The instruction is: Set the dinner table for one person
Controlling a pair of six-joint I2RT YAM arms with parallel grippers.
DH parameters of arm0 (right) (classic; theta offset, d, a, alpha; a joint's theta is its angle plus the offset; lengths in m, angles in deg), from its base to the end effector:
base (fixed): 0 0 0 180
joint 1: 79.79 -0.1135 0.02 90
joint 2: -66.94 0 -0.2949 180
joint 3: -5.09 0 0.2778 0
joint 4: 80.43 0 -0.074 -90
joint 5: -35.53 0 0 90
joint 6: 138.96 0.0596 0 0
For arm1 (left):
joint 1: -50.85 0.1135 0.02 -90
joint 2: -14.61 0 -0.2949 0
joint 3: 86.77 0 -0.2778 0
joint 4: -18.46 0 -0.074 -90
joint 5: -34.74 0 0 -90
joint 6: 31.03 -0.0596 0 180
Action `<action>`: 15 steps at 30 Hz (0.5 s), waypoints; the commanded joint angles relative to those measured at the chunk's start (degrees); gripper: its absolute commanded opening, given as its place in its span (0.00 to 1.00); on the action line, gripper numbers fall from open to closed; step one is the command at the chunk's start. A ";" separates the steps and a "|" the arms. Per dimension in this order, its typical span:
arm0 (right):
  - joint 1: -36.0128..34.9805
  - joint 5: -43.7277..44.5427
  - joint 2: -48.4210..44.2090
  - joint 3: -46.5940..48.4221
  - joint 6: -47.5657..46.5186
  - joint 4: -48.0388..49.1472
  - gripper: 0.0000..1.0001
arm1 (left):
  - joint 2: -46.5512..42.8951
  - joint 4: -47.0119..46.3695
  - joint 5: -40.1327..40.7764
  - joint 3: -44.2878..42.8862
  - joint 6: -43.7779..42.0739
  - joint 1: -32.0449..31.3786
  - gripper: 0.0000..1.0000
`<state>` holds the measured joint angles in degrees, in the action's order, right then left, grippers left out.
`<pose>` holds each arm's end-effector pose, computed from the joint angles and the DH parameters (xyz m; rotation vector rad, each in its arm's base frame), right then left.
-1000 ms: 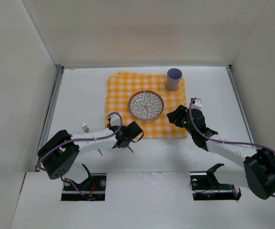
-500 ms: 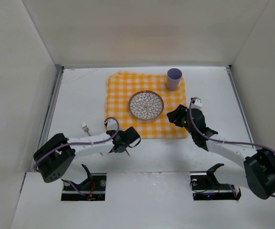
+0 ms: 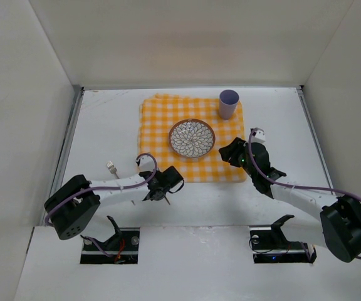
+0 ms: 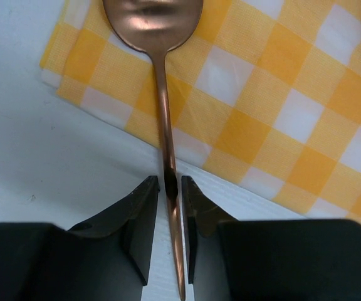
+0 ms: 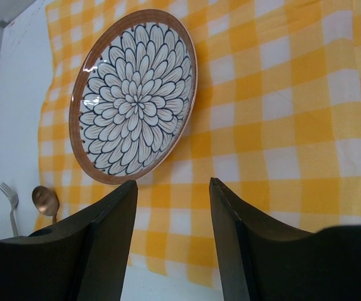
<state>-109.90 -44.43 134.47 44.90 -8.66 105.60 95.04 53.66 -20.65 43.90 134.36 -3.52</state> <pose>0.2444 0.1297 0.2078 0.2956 1.9763 0.6370 0.1780 -0.1902 0.1481 -0.5980 2.3545 -0.1399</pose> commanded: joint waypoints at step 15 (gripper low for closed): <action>-0.78 0.41 -2.31 1.67 -0.30 2.59 0.56 | -9.92 18.56 2.63 -1.88 -2.62 -3.59 0.00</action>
<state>-109.90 -44.41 133.12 44.90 -8.62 105.60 90.29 61.31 -21.04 44.40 132.66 -5.81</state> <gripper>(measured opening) 0.559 0.075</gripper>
